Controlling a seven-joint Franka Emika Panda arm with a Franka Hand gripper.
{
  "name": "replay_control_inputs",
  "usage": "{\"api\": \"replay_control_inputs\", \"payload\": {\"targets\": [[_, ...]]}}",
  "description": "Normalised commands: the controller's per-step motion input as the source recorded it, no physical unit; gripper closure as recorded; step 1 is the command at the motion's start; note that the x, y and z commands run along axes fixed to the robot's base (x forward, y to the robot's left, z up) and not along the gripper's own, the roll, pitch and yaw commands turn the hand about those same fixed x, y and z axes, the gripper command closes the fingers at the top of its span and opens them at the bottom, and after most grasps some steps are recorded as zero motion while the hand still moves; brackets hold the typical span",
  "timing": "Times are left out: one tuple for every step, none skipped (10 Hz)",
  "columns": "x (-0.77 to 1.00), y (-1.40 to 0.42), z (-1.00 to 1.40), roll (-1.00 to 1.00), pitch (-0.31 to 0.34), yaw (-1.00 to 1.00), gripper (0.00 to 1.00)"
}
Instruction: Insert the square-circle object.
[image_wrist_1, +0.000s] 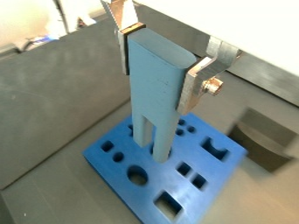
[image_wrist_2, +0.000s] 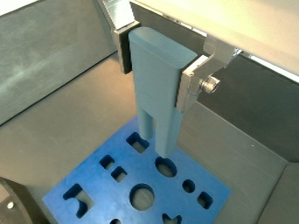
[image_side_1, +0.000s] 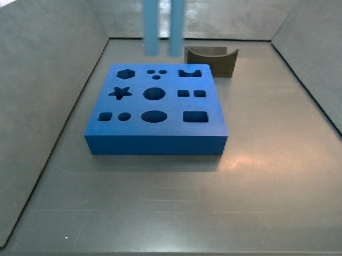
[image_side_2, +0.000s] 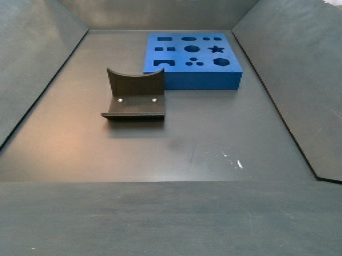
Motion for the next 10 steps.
{"api": "replay_control_inputs", "payload": {"targets": [[-0.57,-0.04,-1.00,0.09,-0.099,0.45,1.00],[-0.51,-0.10,-0.97,0.01,-0.127,0.49,1.00],[-0.59,-0.15,-0.93,0.00,-0.144,0.44,1.00],[-0.68,-0.18,-0.78,0.00,-0.171,0.32,1.00],[-0.54,-0.10,-0.53,-0.01,-0.137,0.14,1.00],[-0.43,-0.07,-0.33,0.00,-0.103,0.00,1.00],[-0.31,-0.10,-0.23,0.00,-0.056,0.00,1.00],[-0.24,-0.11,-0.19,0.01,-0.010,-0.09,1.00],[-0.18,-0.16,-0.19,0.00,0.000,-0.24,1.00],[-0.10,-0.16,-0.23,-0.01,-0.001,-0.29,1.00]]}}
